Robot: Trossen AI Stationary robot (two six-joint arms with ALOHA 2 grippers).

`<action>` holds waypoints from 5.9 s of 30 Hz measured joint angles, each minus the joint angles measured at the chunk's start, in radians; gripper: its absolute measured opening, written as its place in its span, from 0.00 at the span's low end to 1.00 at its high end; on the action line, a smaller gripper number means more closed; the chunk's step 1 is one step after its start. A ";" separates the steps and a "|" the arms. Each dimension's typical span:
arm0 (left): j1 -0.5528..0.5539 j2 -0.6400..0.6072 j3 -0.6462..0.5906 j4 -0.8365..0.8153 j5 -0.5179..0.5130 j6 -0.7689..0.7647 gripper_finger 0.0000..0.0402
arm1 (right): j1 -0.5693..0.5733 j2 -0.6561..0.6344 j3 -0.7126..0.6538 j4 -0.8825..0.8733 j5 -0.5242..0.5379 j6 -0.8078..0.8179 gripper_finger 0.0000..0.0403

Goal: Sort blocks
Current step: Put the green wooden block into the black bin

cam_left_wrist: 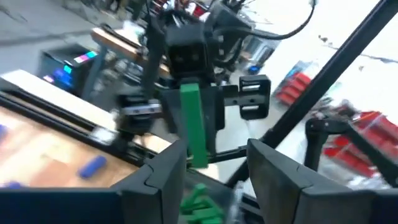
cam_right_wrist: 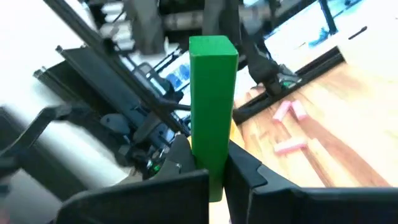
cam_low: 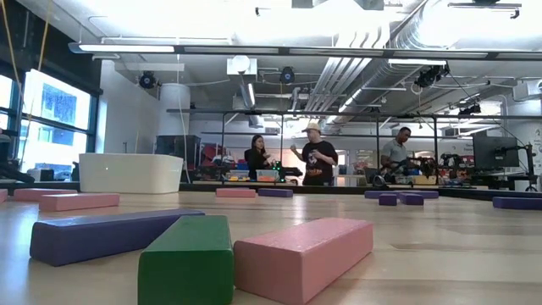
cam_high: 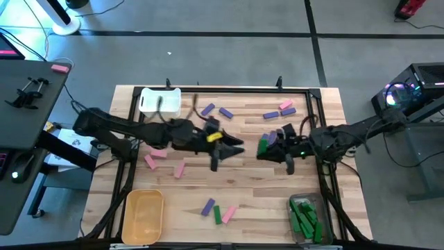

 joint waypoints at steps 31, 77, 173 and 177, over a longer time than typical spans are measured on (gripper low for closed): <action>-0.184 -0.171 -0.438 0.224 -0.365 -0.234 0.39 | 0.868 0.301 -0.001 -0.748 -0.084 1.435 0.00; -0.212 -0.040 -0.269 -0.235 -0.007 0.082 0.37 | 0.795 0.301 0.000 -0.488 -0.260 1.244 0.52; -0.043 0.315 0.194 -0.590 0.056 0.524 0.14 | 0.056 0.285 0.002 -0.167 0.006 0.891 0.52; -0.027 0.315 0.194 -0.547 0.038 0.524 0.14 | 0.037 0.285 0.002 -0.168 0.006 0.860 0.48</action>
